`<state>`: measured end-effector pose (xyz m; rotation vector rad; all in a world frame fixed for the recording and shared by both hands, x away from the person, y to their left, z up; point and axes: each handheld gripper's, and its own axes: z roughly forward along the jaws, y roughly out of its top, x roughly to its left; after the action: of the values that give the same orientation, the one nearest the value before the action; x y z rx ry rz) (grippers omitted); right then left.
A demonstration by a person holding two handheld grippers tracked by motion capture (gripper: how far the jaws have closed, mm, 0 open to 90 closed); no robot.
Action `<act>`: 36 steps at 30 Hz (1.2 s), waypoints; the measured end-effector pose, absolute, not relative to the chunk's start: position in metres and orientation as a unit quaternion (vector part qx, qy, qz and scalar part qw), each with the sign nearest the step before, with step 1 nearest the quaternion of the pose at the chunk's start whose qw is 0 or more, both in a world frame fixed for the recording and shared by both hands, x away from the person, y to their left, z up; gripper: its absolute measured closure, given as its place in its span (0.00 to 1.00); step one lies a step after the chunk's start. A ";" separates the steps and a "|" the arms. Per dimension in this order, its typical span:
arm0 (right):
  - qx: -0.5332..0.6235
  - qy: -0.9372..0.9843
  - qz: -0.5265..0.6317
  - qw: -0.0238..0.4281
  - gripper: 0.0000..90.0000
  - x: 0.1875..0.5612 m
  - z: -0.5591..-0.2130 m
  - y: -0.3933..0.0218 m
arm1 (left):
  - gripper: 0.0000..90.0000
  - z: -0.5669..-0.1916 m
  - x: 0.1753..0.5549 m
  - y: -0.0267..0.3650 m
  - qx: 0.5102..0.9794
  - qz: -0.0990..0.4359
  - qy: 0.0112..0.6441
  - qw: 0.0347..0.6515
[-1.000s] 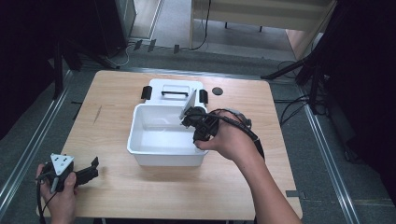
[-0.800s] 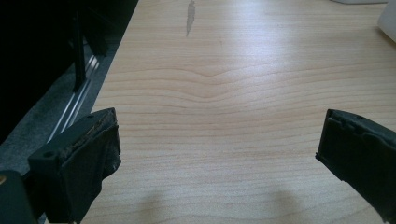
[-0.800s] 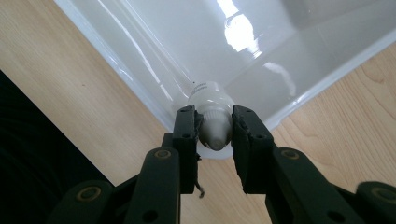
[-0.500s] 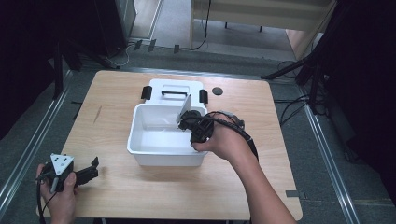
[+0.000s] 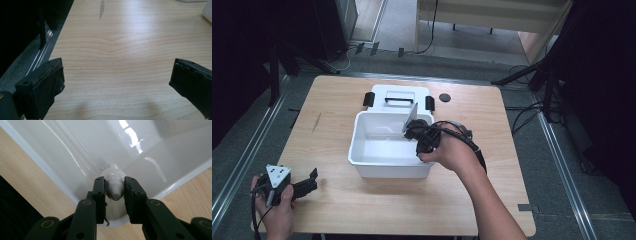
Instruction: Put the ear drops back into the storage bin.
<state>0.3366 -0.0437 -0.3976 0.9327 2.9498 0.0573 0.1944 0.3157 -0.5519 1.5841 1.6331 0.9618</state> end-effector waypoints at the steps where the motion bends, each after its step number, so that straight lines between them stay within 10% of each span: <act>1: 0.302 0.953 0.016 0.022 0.81 0.337 -0.399 -0.043 | 0.00 -0.552 0.194 0.316 0.606 0.367 0.624 0.329; 36: 0.293 0.956 -0.012 0.015 0.81 0.341 -0.432 -0.031 | 0.00 -0.552 0.194 0.316 0.606 0.367 0.625 0.328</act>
<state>0.3414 -0.0310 -0.4320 0.9101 2.9748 -0.0381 0.1944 0.3156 -0.5519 1.5871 1.6355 0.9605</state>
